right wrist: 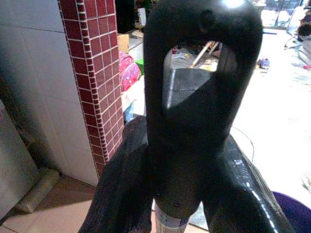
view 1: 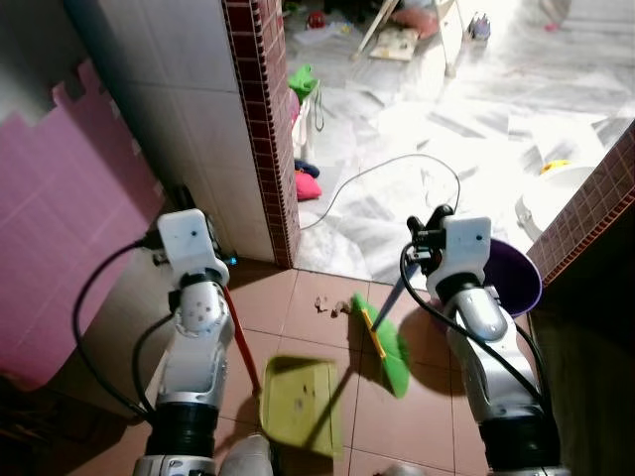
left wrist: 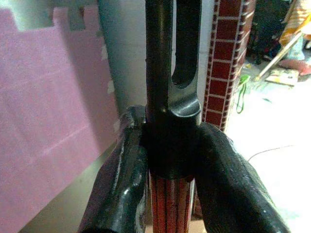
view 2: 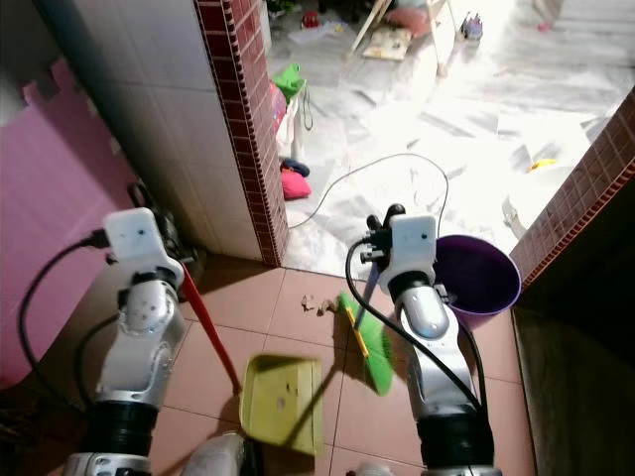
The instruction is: Sweep floor
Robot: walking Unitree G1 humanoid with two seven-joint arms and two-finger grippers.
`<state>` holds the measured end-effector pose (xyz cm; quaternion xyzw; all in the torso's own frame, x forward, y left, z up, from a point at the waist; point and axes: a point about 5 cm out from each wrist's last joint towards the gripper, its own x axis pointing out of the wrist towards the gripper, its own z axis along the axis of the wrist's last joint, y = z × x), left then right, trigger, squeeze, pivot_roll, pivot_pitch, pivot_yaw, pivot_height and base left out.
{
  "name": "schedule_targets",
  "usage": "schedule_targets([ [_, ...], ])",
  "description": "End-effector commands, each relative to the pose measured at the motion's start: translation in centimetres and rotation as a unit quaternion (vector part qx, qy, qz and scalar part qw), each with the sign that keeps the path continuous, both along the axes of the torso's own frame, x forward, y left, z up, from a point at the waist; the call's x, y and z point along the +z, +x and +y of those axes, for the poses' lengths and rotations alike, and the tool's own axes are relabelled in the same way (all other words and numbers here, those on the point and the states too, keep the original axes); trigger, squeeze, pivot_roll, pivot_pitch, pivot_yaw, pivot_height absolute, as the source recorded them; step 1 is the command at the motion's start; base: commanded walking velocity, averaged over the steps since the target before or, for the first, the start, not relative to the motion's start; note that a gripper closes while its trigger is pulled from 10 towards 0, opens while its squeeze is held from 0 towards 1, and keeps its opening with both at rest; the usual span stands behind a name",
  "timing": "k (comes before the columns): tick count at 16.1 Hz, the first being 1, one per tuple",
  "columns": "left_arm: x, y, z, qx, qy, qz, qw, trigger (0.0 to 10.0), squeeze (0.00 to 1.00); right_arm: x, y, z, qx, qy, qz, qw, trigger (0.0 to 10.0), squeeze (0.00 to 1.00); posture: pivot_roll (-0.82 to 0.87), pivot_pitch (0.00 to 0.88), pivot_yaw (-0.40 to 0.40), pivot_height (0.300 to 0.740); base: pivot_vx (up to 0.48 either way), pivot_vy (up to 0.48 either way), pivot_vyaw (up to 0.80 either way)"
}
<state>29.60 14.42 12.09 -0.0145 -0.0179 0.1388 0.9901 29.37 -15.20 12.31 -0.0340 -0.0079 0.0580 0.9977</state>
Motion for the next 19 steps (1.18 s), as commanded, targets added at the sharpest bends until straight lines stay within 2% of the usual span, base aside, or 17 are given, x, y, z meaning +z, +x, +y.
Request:
schedule_targets([
  [1,1.4,-0.1,0.0,-0.004,0.005,-0.022,1.0,10.0,0.0,1.2,0.3,0.0,0.0,0.006,-0.026,1.0,10.0,0.0,-0.05,0.004,0.066,0.74,0.0,0.0,0.0],
  [4,1.7,-0.5,0.2,0.007,0.015,-0.021,1.0,10.0,0.0,0.8,0.2,-0.7,-0.012,-0.002,-0.021,1.0,10.0,0.0,-0.05,0.004,0.052,0.74,0.0,0.0,0.0],
  [7,1.9,-1.5,1.5,0.061,0.034,-0.022,0.997,10.0,0.0,1.0,0.4,-1.0,-0.019,-0.01,-0.027,0.999,10.0,0.0,-0.06,0.0,0.051,0.74,0.0,0.0,0.0],
  [8,2.1,-1.8,1.8,0.064,0.037,-0.023,0.997,10.0,0.0,0.9,0.5,-1.0,-0.02,-0.009,-0.026,0.999,10.0,0.0,-0.06,0.0,0.051,0.74,0.0,0.0,0.0],
  [10,2.5,-2.7,2.1,0.05,0.069,-0.031,0.996,10.0,0.0,1.0,0.6,-0.5,-0.008,-0.008,-0.029,1.0,10.0,0.0,-0.04,0.0,0.045,0.74,0.0,0.0,0.0],
  [11,2.6,-2.8,1.9,0.025,0.055,-0.026,0.998,10.0,0.0,0.9,0.5,-0.4,-0.005,-0.008,-0.029,1.0,10.0,0.0,-0.04,0.0,0.046,0.74,0.0,0.0,0.0],
  [12,2.8,-2.9,1.9,0.024,0.035,-0.031,0.999,10.0,0.0,0.8,0.5,-0.3,-0.003,-0.008,-0.028,1.0,10.0,0.0,-0.03,0.0,0.047,0.74,0.0,0.0,0.0],
  [16,3.8,-2.4,1.9,0.028,0.041,-0.049,0.998,10.0,0.0,0.9,0.7,0.0,0.002,-0.006,-0.033,0.999,10.0,0.0,-0.02,0.0,0.055,0.74,0.0,0.0,0.28],
  [19,4.6,-2.1,2.0,0.023,0.045,-0.059,0.997,10.0,0.0,1.3,1.1,0.4,0.001,-0.004,-0.041,0.999,10.0,0.0,-0.02,0.0,0.055,0.74,0.356,0.0,0.47],
])
